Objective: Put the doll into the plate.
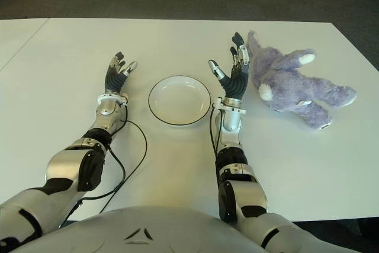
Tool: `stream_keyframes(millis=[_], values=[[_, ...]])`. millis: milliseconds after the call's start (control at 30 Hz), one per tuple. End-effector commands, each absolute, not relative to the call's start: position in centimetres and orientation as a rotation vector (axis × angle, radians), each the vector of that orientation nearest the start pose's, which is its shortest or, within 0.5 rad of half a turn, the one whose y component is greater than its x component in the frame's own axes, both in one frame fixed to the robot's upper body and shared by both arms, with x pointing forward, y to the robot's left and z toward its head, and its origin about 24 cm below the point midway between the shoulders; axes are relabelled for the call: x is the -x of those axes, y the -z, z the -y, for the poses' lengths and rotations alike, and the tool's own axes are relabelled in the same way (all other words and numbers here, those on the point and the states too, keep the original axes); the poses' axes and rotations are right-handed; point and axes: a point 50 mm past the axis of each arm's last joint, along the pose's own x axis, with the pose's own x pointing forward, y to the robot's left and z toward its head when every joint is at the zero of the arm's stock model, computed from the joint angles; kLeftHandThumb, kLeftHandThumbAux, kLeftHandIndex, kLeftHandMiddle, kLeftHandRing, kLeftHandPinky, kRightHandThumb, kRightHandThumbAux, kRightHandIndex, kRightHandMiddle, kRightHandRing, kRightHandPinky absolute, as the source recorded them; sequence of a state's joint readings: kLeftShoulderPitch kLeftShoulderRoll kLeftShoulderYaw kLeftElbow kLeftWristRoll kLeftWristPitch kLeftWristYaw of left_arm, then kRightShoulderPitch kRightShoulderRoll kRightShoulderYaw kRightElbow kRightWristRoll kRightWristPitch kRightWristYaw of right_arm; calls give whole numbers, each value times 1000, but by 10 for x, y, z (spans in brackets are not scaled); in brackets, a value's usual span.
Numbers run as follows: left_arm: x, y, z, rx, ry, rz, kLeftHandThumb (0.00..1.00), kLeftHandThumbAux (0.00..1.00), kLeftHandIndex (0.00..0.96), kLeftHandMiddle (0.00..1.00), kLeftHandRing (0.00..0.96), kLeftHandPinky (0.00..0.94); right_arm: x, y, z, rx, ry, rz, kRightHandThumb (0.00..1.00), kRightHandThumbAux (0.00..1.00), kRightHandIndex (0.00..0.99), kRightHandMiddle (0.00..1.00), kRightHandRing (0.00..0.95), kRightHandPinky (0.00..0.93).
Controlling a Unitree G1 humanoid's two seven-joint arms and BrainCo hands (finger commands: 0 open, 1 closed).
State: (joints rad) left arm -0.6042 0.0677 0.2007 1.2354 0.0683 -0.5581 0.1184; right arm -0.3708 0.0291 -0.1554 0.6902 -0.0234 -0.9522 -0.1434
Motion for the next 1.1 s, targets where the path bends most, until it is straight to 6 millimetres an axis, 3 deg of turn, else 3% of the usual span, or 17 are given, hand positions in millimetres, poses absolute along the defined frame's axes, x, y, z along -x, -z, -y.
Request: stream_keyframes(millis=[33, 133, 267, 433, 567, 600, 733, 967, 1100], values=[[-245, 98, -153, -7, -135, -566, 0, 554, 13, 0, 0, 13, -268, -37, 155, -118, 204, 504, 162, 727, 163, 115, 55, 42], [-246, 98, -153, -5, -135, -561, 0, 553, 14, 1, 0, 13, -267, -39, 157, -131, 203, 525, 151, 708, 156, 114, 54, 43], [-246, 98, -153, 0, -140, -567, 0, 556, 10, 0, 0, 3, -265, -44, 160, -158, 201, 577, 163, 604, 144, 108, 54, 40], [-246, 98, -153, 0, -138, -563, 0, 558, 10, 0, 0, 6, -261, -52, 162, -177, 196, 662, 164, 573, 132, 102, 54, 44], [-246, 98, -154, -2, -134, -562, 0, 551, 11, 0, 0, 5, -257, -65, 159, -207, 200, 741, 156, 602, 130, 111, 68, 77], [-245, 98, -154, -4, -132, -561, 0, 551, 13, 1, 0, 8, -255, -69, 158, -218, 203, 760, 160, 659, 128, 115, 80, 96], [-245, 98, -155, -10, -130, -562, 0, 552, 11, 0, 0, 6, -253, -71, 159, -244, 229, 770, 140, 715, 119, 113, 86, 96], [-245, 98, -156, -10, -127, -565, 0, 556, 13, 0, 0, 8, -256, -89, 191, -119, 328, 778, 40, 712, 93, 100, 71, 41], [-246, 98, -157, -13, -126, -566, 0, 550, 13, 0, 0, 7, -256, -92, 193, -100, 341, 770, 32, 707, 94, 101, 71, 37]])
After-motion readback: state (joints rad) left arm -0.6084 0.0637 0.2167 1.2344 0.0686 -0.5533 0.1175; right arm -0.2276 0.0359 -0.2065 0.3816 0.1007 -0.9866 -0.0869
